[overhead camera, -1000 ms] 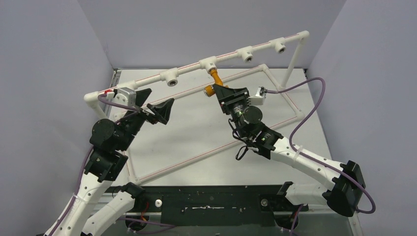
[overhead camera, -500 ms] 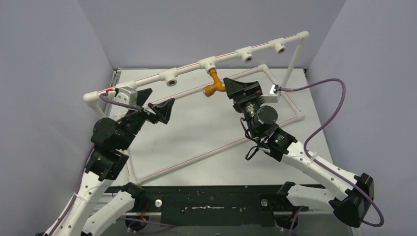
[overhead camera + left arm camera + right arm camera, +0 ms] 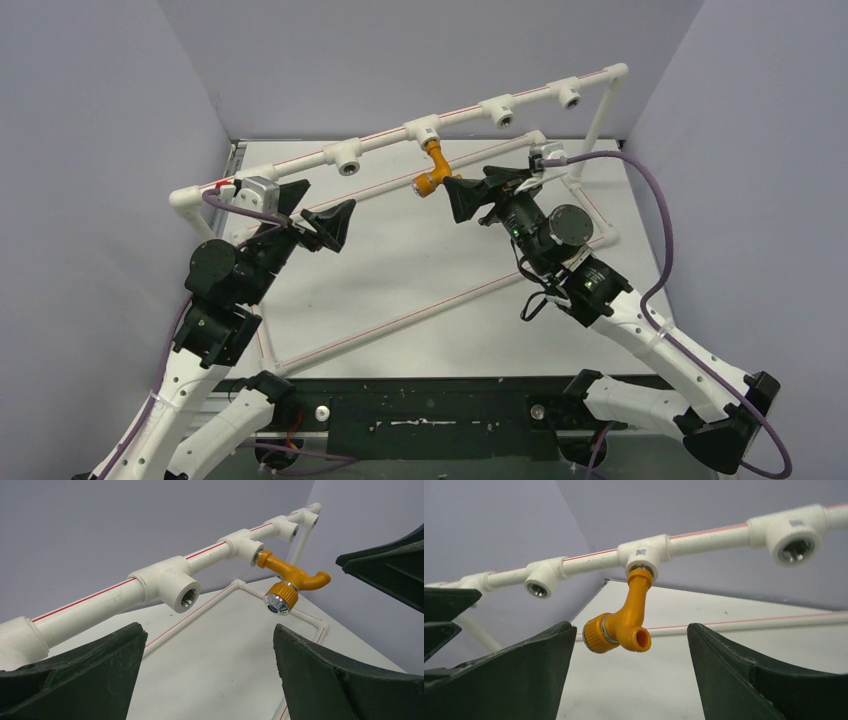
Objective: Install the water faucets
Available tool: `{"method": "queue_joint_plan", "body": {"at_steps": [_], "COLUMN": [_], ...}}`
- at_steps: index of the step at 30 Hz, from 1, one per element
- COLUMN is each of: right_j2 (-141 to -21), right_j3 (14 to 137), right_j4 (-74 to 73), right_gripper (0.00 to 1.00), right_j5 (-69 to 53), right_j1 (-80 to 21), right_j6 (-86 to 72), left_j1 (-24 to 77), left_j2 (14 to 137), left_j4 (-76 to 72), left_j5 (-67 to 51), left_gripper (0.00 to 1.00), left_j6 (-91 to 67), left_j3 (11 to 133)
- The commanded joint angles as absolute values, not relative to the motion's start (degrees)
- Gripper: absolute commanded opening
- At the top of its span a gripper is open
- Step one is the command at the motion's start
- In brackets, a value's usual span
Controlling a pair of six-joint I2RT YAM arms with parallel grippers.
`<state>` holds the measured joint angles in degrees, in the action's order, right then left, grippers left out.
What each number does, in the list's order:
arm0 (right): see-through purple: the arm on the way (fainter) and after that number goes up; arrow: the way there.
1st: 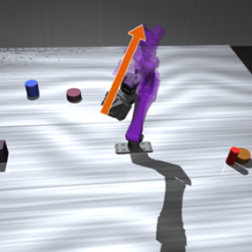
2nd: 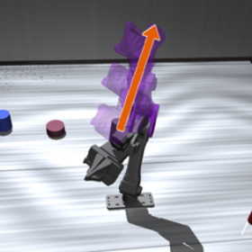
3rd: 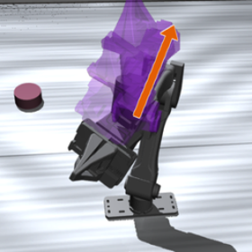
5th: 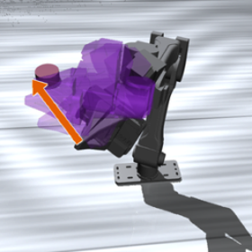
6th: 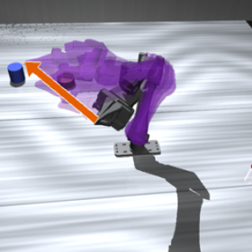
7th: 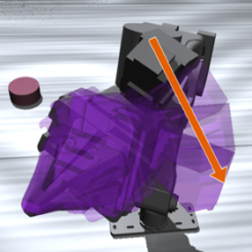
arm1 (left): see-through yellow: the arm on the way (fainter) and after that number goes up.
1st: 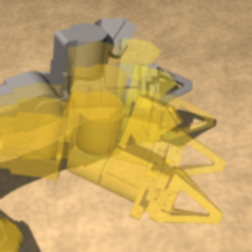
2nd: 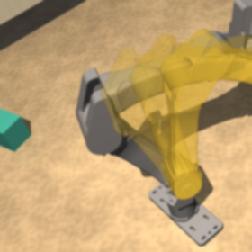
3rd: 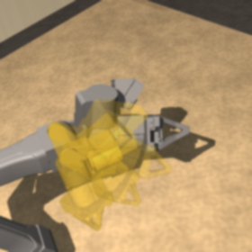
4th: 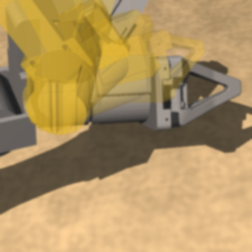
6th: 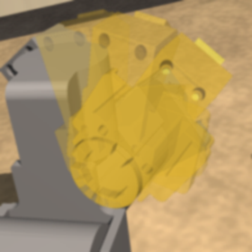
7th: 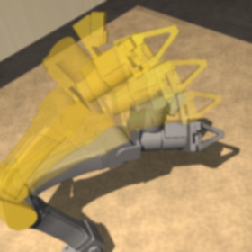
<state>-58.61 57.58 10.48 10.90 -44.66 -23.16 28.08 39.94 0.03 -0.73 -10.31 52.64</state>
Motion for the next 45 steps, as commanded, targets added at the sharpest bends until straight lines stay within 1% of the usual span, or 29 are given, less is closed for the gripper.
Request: {"method": "queue_joint_plan", "body": {"at_steps": [1, 4, 6, 12, 15, 18, 24, 29, 35, 38, 39, 41, 45], "right_j2": [-58.5, -58.7, -58.2, -56.4, -57.8, -59.8, -63.9, -68.4, -72.6, -74.0, -74.3, -75.0, -76.0], "right_j3": [65.2, 66.5, 66.4, 63.4, 63.6, 63.2, 59.6, 60.1, 59.9, 59.9, 60.0, 60.7, 61.0], "right_j4": [4.0, 0.3, -2.0, -2.0, -4.0, -4.3, 9.2, 14.0, 18.1, 20.6, 21.0, 21.2, 23.0], "right_gripper": [0.85, 0.87, 0.88, 0.90, 0.91, 0.91, 0.91, 0.90, 0.87, 0.83, 0.80, 0.70, 0.41], "right_j5": [1.3, -3.7, -4.7, -3.7, 0.6, 7.6, 18.4, 21.9, 25.1, 26.2, 26.1, 26.4, 26.4], "right_j1": [-44.6, -44.8, -45.3, -47.8, -49.6, -52.9, -56.2, -56.9, -57.5, -57.6, -57.7, -57.7, -57.7], "right_j6": [2.9, 16.2, 23.9, 46.9, 57.7, 69.5, 89.2, 98.3, 103.6, 104.4, 104.5, 103.8, 100.5], "left_j1": [28.3, 28.2, 28.3, 28.4, 28.4, 28.5, 28.5, 28.5, 28.6, 28.7, 28.7, 28.7, 28.7], "left_j2": [39.6, 39.5, 39.5, 39.1, 39.0, 39.0, 39.0, 39.1, 39.0, 38.9, 38.9, 38.9, 38.8], "left_j4": [-1.6, -1.6, -1.6, -1.6, -1.6, -1.6, -1.6, -1.5, -1.5, -1.5, -1.5, -1.5, -1.5], "left_j5": [-1.6, -1.5, -1.7, -1.7, -1.7, -1.7, -1.6, -1.5, -1.5, -1.5, -1.5, -1.4, -1.4], "left_gripper": [0.97, 0.97, 0.97, 0.97, 0.97, 0.97, 0.97, 0.97, 0.97, 0.97, 0.97, 0.97, 0.97], "left_j6": [-10.8, -10.9, -10.9, -10.9, -10.9, -10.9, -10.8, -10.8, -10.7, -10.7, -10.7, -10.7, -10.7], "left_j3": [54.7, 54.8, 54.8, 54.8, 54.8, 54.8, 54.8, 54.8, 54.8, 54.8, 54.8, 54.8, 54.8]}}
